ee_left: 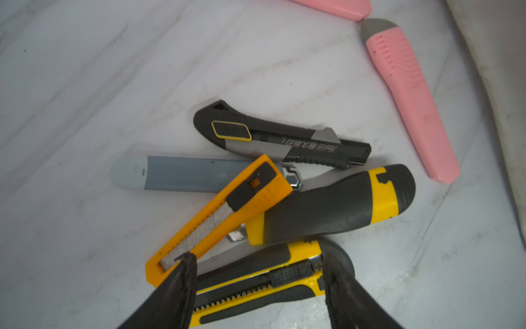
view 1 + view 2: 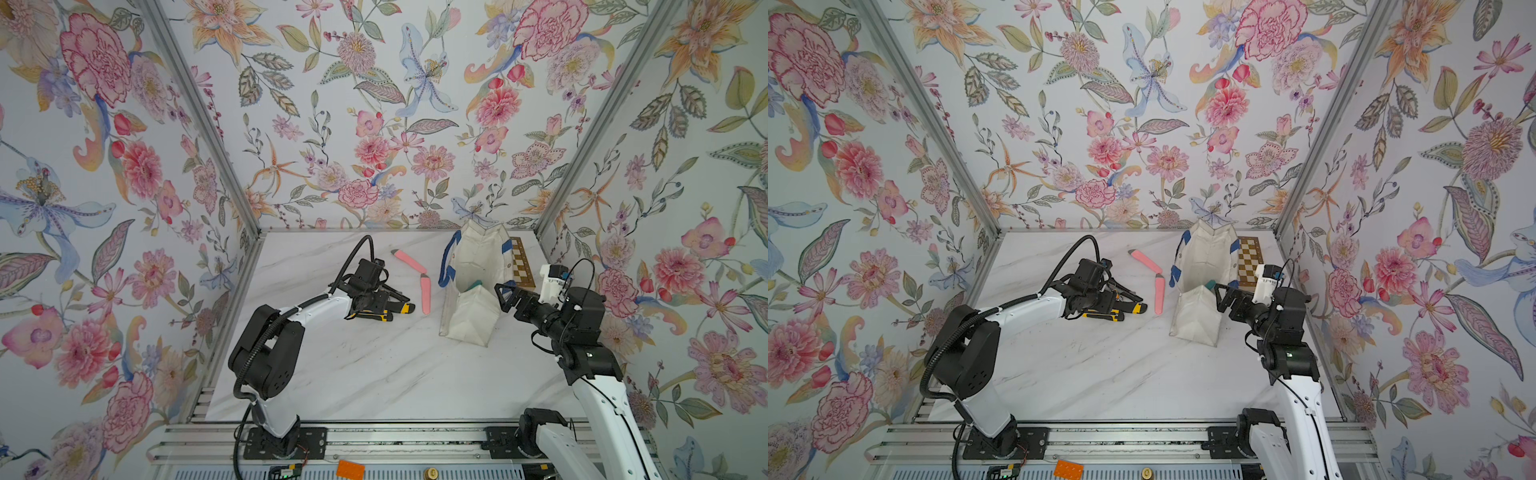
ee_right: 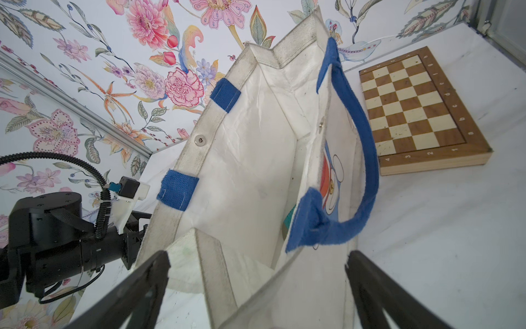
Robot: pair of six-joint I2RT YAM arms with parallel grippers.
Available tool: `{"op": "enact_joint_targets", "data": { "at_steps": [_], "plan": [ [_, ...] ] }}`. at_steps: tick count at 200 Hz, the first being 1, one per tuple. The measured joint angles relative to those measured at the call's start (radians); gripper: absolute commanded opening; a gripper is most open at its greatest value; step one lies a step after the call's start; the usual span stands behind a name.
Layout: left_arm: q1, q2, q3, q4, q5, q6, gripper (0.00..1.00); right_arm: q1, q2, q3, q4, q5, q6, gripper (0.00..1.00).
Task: Place the art knife into the pouch
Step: Move the utility knife at the center of the board.
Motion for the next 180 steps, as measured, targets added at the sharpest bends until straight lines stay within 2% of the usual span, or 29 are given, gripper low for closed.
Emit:
{"op": "enact_joint_targets", "data": {
  "at_steps": [49,125,180],
  "plan": [
    [0.000,0.000,-0.074,-0.025,0.006,0.007,0.73,0.000,0.030,0.000,0.000,0.000,0.000,0.99],
    [-0.010,0.011,-0.076,-0.024,0.041,0.029,0.69,0.000,0.050,0.000,0.000,0.000,0.013,0.99],
    [-0.053,0.043,-0.071,-0.020,0.060,0.035,0.64,0.000,0.053,0.000,0.000,0.000,0.016,0.99]
  ]
}}
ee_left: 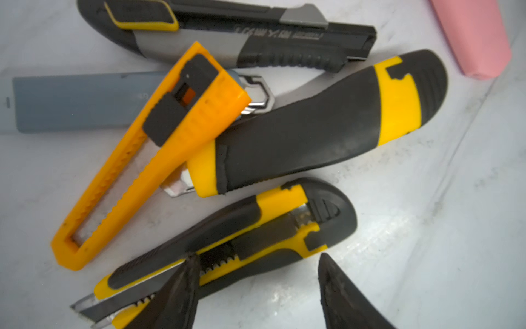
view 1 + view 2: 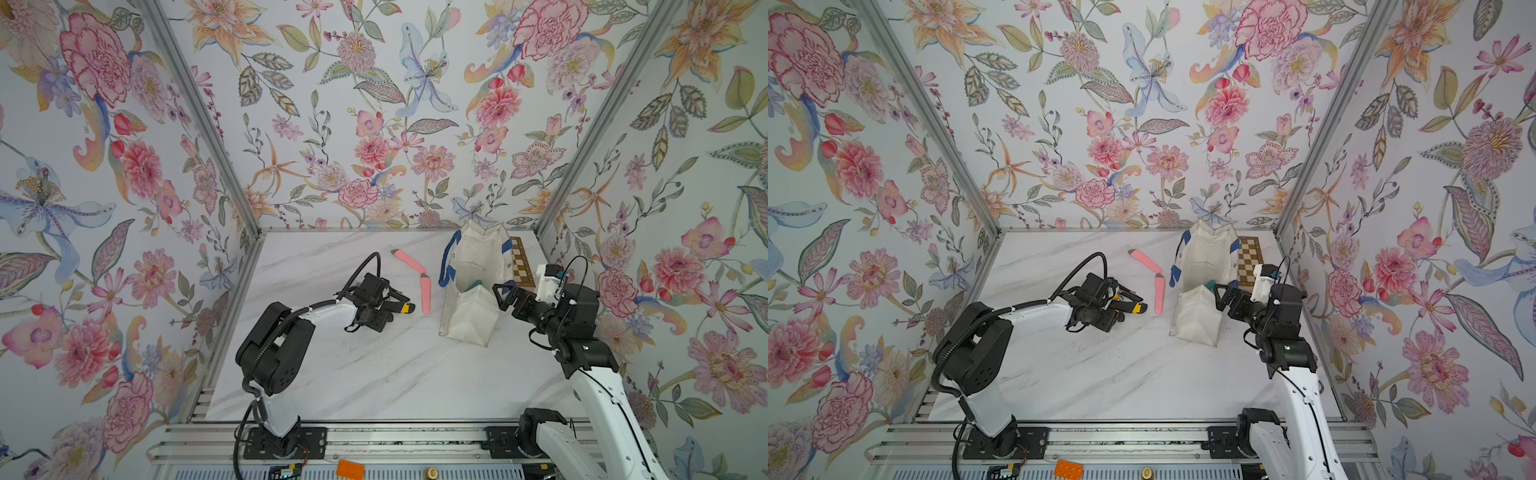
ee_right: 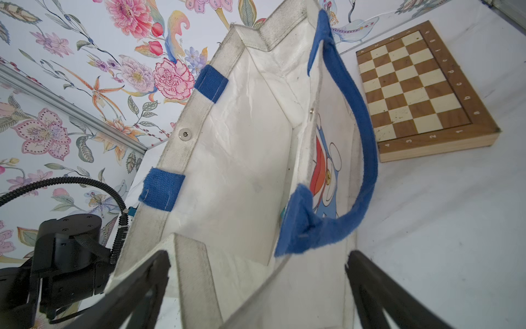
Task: Place the art knife into the pouch
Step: Move the utility knife at the center of the board.
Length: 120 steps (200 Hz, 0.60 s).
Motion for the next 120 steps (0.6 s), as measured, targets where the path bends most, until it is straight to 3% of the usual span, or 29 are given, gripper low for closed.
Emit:
{"op": "enact_joint_targets", "data": {
  "at_steps": [70,120],
  "plan": [
    [-0.029,0.001,0.026,-0.055,0.035,0.010,0.59,0.000,0.005,0.000,0.000,0.000,0.003,0.99],
    [-0.036,0.003,0.086,-0.104,-0.004,0.041,0.72,0.000,0.006,0.000,0.000,0.000,0.003,0.99]
  ]
}}
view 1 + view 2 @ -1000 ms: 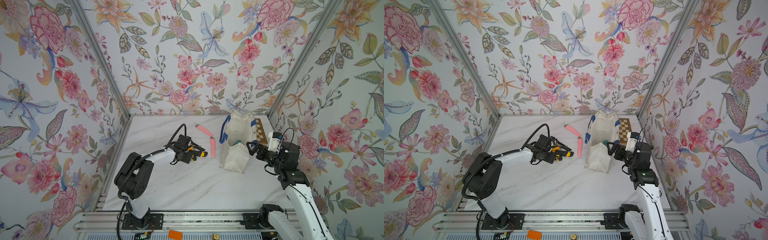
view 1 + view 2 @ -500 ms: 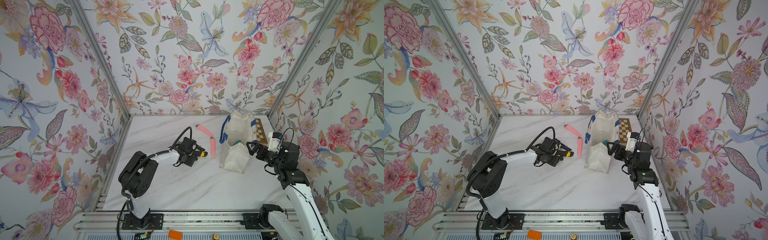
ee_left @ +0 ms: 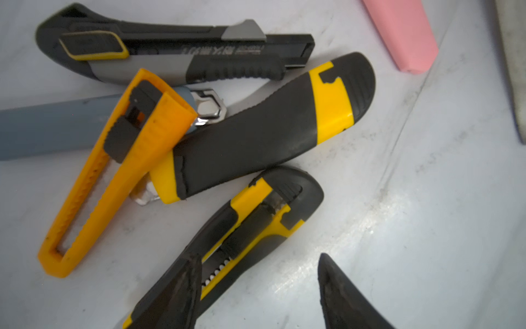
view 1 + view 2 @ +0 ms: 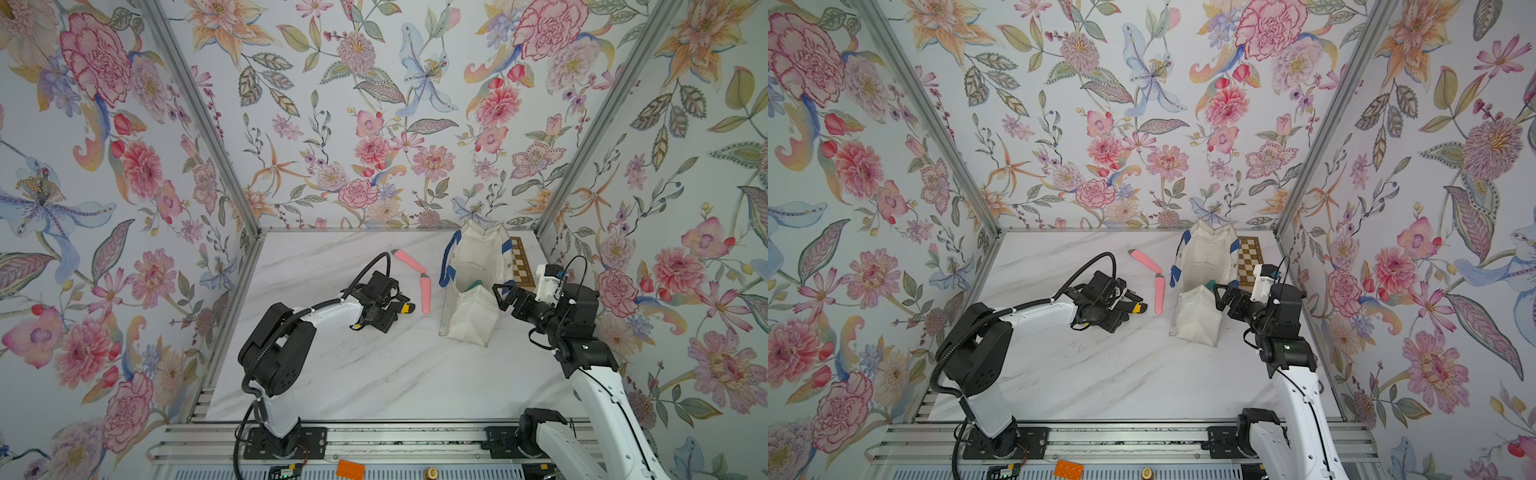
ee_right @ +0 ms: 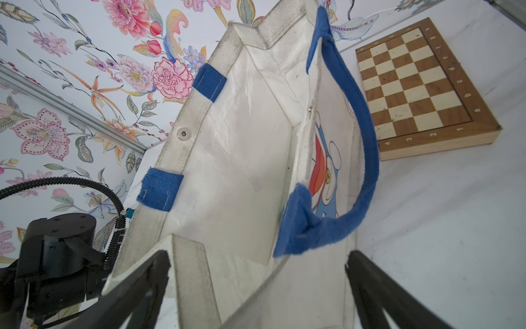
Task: Place the art knife into the pouch
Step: Move the utility knife at the center of the board, then pick up the utility knife at the center of the board.
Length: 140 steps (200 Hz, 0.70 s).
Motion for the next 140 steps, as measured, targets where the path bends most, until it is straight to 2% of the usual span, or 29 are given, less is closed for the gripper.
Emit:
{"op": "enact_joint_targets", "data": {
  "at_steps": [37,73,106,127,140],
  "plan": [
    [0.000,0.027,0.034,-0.011,-0.031,0.029,0.73,0.000,0.000,0.000,0.000,0.000,0.000,0.99],
    [0.000,0.084,0.052,-0.018,-0.032,0.042,0.69,0.000,0.000,-0.002,-0.005,0.000,0.000,0.99],
    [0.002,0.099,0.054,-0.017,-0.032,0.055,0.61,0.000,0.000,-0.005,-0.010,0.000,0.000,0.99],
    [0.002,0.099,0.053,-0.014,-0.024,0.052,0.49,0.000,0.000,-0.005,-0.011,0.001,0.000,0.99],
    [0.002,0.099,0.047,-0.007,-0.018,0.049,0.46,0.000,0.000,-0.005,-0.011,0.001,0.000,0.99]
  ]
}}
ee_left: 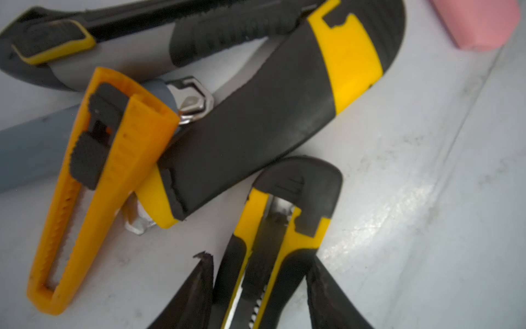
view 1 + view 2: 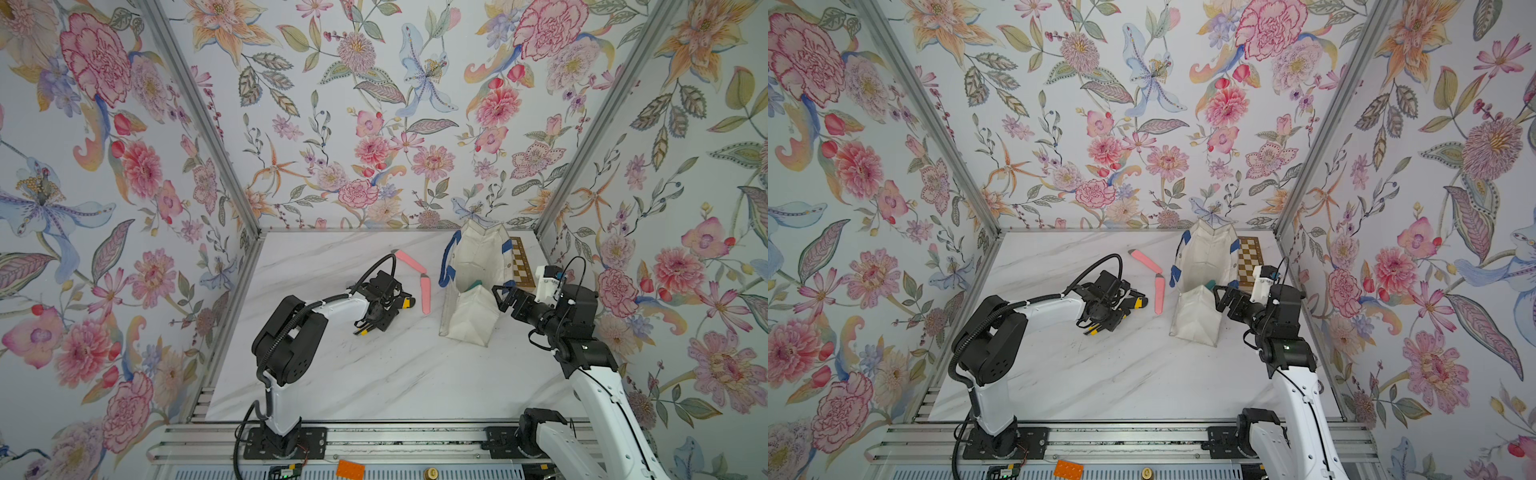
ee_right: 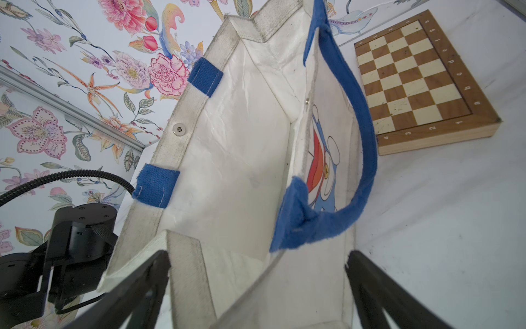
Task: Place the art knife into the pouch
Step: Pick up the utility knife at the center of the board.
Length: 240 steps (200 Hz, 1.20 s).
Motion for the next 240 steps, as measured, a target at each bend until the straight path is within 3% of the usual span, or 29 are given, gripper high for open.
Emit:
{"op": "enact_joint_targets", "data": {
  "at_steps": [87,240],
  "plan": [
    [0.000,-0.003,-0.023,0.034,0.016,-0.028,0.26,0.000,0.000,0.000,0.000,-0.001,0.010,0.99],
    [-0.008,-0.091,-0.055,0.098,0.122,-0.129,0.18,0.000,0.009,0.039,-0.002,-0.053,0.069,0.99]
  ]
}}
